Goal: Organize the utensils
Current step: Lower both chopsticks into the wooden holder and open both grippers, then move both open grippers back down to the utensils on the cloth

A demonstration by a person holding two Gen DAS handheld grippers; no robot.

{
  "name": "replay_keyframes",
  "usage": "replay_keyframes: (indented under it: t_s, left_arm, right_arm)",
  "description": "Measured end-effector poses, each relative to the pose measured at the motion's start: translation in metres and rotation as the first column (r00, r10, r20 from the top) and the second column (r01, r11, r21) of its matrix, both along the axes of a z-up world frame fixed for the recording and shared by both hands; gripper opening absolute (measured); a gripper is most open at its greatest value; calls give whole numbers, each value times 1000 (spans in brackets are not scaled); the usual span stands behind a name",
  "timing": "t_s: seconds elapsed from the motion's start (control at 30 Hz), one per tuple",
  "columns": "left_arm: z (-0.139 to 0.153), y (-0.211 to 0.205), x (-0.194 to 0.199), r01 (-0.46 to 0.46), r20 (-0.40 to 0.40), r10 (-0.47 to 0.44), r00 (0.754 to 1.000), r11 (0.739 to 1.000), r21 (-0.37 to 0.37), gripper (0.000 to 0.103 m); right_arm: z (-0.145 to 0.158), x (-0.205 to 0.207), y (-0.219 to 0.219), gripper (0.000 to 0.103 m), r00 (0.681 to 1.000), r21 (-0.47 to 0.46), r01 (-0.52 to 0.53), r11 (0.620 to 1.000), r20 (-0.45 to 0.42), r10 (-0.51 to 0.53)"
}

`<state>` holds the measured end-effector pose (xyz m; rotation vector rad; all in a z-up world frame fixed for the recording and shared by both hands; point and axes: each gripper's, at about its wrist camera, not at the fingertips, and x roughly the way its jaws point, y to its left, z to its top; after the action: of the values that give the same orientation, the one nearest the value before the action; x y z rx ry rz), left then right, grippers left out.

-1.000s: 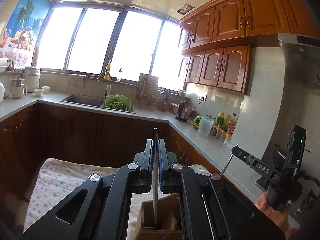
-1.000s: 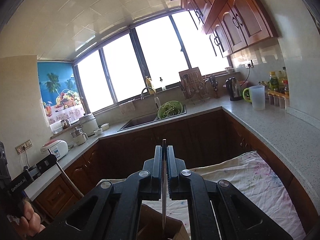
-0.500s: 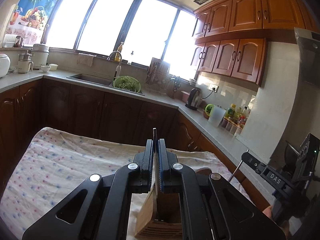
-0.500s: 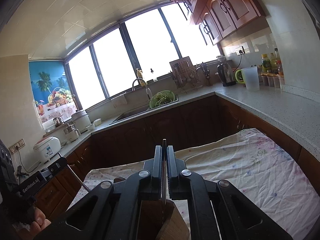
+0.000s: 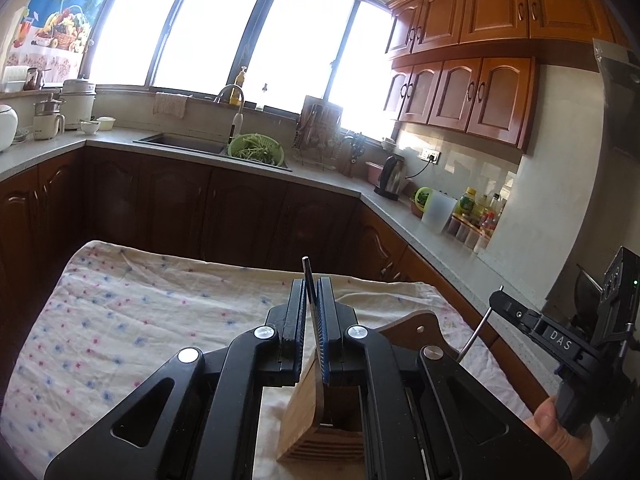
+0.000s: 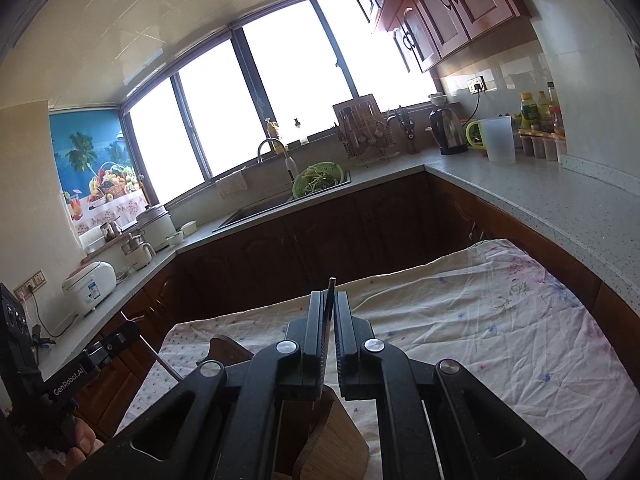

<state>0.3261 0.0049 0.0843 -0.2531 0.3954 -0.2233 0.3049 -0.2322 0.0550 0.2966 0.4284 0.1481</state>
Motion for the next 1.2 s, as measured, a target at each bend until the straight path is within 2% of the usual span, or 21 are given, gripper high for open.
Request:
replay_keyframes:
  t_s: [0.07,0.1,0.13,0.17,0.2,0.23,0.27,0.3,0.33,0.53,0.63,0.73,0.97,1.2]
  left_arm:
    - [1,0,1,-11,-19,11,1000,1000,5,12]
    - [1,2,1,-15,-25,15,1000,1000,4,23]
    - [1,3,-1,-24,-31,24,999,1000,3,41]
    - [1,6,-3,-38,-36,38,999,999,-1,52]
    - [1,10,-8,-47,-28,47,998,999,-10,63]
    - [2,13,-13,-53,-21,53,998,998,-19,64]
    - [2,14,-17,-60,-25,59,998,998,-20,66]
    - [2,16,-20,-69,-34,69,997,997,-17,74]
    - [2,18,-24,-78,-41,78,996,997,-16,78]
    - [-4,31,-53,-89,-97,84,992,995,-42,81]
    - [-5,31,-70,-84,-117,80,990,996,-28,83]
    - [-5,31,-89,-78,-125,75,989,997,-16,86]
    - [-9,35,-132,-72,-154,69,986,997,-15,87]
    - [-25,27,-166,-52,-196,49,979,999,-9,87]
  right_arm:
    - [1,0,-2,10,1000,7,4,1000,-1,-4]
    - [1,0,-3,13,1000,13,2,1000,-4,-2]
    - [2,1,-5,23,1000,21,-2,1000,-9,2]
    - [2,0,-7,34,1000,30,-5,1000,-12,5]
    - [4,-1,-8,60,1000,41,-7,999,-13,7]
    - [5,-3,-10,73,1000,50,-9,999,-6,9]
    - [7,-8,-12,77,1000,51,-5,999,4,5]
    - [9,-12,-12,80,1000,50,0,999,12,-1]
    - [11,-17,-14,80,1000,50,0,999,17,-1]
    - [11,-43,-23,89,1000,77,-14,997,2,14]
    - [10,-60,-27,94,1000,79,-19,997,-8,19]
    - [8,-79,-32,94,1000,83,-19,996,-21,21]
    - [1,-125,-46,94,998,87,-15,996,-59,20]
    - [-16,-165,-56,94,993,91,-10,996,-115,20]
